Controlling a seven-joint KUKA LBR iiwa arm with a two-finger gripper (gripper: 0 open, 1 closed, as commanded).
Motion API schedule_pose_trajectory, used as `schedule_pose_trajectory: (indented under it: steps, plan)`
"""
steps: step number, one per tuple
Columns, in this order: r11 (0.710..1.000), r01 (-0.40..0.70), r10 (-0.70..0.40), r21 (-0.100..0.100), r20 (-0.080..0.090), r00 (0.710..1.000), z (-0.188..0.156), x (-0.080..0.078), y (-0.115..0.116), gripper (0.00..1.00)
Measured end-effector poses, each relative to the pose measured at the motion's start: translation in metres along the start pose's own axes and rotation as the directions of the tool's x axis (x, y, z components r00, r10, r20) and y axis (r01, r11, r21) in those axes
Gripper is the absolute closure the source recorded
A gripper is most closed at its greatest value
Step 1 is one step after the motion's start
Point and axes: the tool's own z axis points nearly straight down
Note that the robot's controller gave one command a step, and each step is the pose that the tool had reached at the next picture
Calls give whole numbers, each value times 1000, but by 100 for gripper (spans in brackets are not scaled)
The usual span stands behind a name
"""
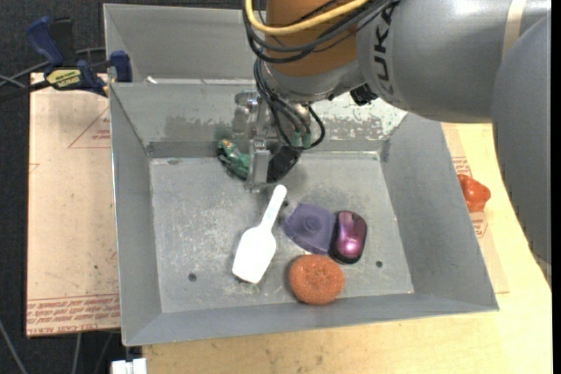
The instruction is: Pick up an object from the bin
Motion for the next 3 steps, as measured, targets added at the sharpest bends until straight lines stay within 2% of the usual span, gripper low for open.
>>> schedule_pose_trajectory:
  steps: [1,2,3]
  plan:
    - [1000,-3,3,-1,6,1000,-5,-1,-1,0]
    - [1000,31,-31,-2,13,999,33,25,-12,0]
    - [987,163,-163,-1,7,987,78,29,-34,0]
